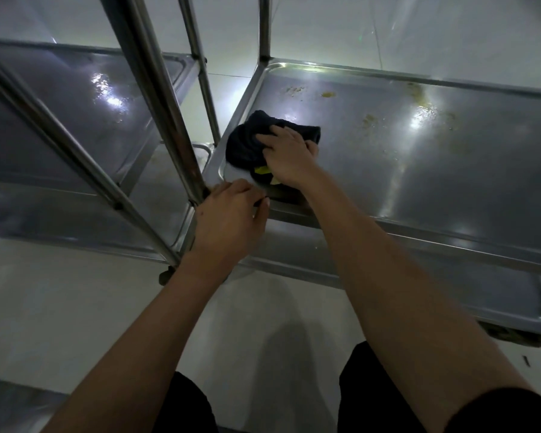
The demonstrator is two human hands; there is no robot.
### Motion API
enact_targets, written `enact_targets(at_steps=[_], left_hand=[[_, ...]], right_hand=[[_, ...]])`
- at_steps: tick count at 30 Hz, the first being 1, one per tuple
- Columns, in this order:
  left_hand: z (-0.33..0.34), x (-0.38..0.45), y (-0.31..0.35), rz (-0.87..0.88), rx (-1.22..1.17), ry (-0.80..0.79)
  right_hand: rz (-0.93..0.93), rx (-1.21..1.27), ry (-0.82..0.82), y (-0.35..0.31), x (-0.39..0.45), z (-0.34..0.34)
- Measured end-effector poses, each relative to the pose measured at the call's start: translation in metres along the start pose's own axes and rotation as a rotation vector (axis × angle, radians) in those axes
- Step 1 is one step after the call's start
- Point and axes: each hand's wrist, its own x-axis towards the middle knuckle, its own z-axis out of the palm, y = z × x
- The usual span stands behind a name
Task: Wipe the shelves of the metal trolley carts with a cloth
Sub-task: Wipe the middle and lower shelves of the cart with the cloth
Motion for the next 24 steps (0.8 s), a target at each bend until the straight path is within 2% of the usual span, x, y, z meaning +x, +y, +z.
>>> enact_targets(at_steps=[4, 13, 19, 24], left_hand=[[0.000, 0.000, 0.002, -0.004, 0.011, -0.004], [-0.009, 0.007, 0.011, -0.047, 0.064, -0.097], [-0.014, 0.034, 0.024, -0.112, 0.188, -0.274], [-0.004, 0.067, 0.043, -0.038, 0.183, -0.356]], right_hand=[[-0.052, 0.022, -0.026, -0.007, 0.008, 0.001], [-0.052, 0.063, 0.052, 0.011, -0.011, -0.006], [0.053, 0.027, 0.115, 0.064, -0.036, -0.028], [0.143, 0.023, 0.172, 0.116, -0.067, -0.049]])
